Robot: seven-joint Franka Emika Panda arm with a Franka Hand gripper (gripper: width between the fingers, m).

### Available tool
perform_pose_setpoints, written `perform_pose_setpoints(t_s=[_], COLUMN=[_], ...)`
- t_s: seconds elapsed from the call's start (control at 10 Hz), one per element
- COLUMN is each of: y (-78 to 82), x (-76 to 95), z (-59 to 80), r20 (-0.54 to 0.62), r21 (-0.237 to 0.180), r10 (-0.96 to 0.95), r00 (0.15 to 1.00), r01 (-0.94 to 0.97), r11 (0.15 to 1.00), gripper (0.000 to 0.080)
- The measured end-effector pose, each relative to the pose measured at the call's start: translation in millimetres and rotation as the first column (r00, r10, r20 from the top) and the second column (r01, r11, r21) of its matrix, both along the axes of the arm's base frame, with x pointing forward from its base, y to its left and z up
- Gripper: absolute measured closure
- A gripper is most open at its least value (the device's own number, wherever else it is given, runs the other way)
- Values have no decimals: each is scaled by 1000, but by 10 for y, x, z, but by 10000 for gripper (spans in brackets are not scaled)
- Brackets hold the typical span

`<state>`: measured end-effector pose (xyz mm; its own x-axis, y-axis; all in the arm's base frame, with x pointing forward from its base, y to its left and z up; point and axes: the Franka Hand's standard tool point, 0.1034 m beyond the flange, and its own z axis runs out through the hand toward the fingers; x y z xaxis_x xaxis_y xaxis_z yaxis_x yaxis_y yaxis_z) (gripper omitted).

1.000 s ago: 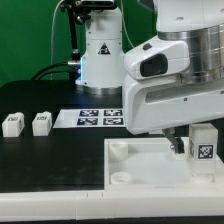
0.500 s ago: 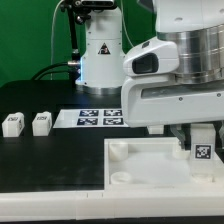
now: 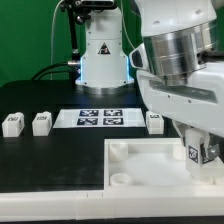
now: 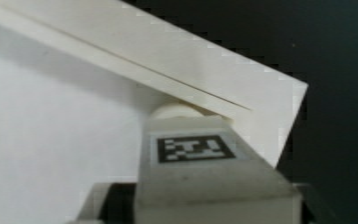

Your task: Assemble one leg

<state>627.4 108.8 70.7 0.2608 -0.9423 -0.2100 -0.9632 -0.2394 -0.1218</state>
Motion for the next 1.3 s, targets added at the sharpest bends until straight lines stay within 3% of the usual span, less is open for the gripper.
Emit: perform_pose_setpoints(t_s=[0.2,0.3,0.4,0.5,0.6,0.8,0.9,1.0,1.1,1.3], y=[-4,-2,20,116,164,179,165,152,109,34], x=[1,-1,-6,-27,-40,-45,-45,-43,-24,5], z=[0,-5,-6,-6,3,10,5,5,30,49], r20=[-23,-12,0,35,62,100,104,112,81,65], r21=[11,9,1,-24,-58,-117,-126,-156,-220,-268], r10=[-96,-48,9,194,381,648,684,782,897,981], r00=[995,999,1000,980,923,755,722,613,435,184], r01=[96,48,-9,-193,-377,-638,-673,-767,-870,-943], r11=[995,999,1000,981,924,761,729,623,442,195], gripper=[499,499,321,191,191,152,152,150,150,150])
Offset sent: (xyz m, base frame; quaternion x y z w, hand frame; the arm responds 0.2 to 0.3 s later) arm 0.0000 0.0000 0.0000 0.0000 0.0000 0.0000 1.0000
